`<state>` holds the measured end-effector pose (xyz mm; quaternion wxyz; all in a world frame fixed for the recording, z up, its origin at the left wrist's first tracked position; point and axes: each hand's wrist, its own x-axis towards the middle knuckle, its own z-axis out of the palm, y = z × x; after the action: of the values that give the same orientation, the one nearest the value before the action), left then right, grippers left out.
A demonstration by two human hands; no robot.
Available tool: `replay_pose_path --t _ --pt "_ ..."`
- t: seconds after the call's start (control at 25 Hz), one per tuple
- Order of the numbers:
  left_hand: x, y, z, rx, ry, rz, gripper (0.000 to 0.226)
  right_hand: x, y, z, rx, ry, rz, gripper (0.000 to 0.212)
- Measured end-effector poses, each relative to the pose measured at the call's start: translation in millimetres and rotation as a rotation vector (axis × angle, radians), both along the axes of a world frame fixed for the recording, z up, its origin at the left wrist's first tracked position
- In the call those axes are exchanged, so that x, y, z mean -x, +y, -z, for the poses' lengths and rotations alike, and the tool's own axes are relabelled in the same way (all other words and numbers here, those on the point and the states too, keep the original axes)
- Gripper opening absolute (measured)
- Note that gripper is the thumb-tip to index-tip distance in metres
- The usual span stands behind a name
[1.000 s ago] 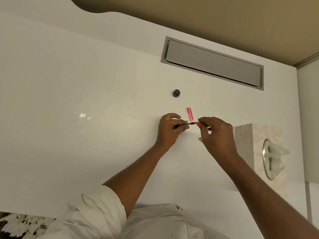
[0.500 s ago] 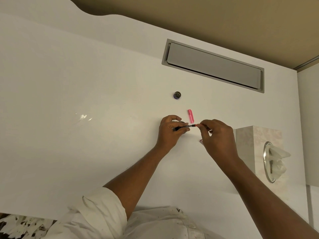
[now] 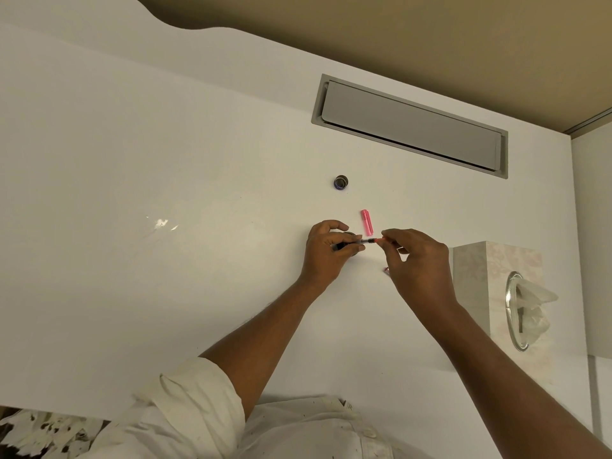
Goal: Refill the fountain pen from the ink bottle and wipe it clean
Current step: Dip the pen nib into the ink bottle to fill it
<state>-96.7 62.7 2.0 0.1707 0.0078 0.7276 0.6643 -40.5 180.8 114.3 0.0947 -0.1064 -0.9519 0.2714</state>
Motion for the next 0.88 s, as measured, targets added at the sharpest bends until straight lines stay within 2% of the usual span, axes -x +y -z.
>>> replay_pose_path --t 0.88 --pt "2.4 -0.7 -3.8 0.014 0.033 0.004 0.02 1.7 1.5 4.4 -0.028 -0.022 -0.025 0.01"
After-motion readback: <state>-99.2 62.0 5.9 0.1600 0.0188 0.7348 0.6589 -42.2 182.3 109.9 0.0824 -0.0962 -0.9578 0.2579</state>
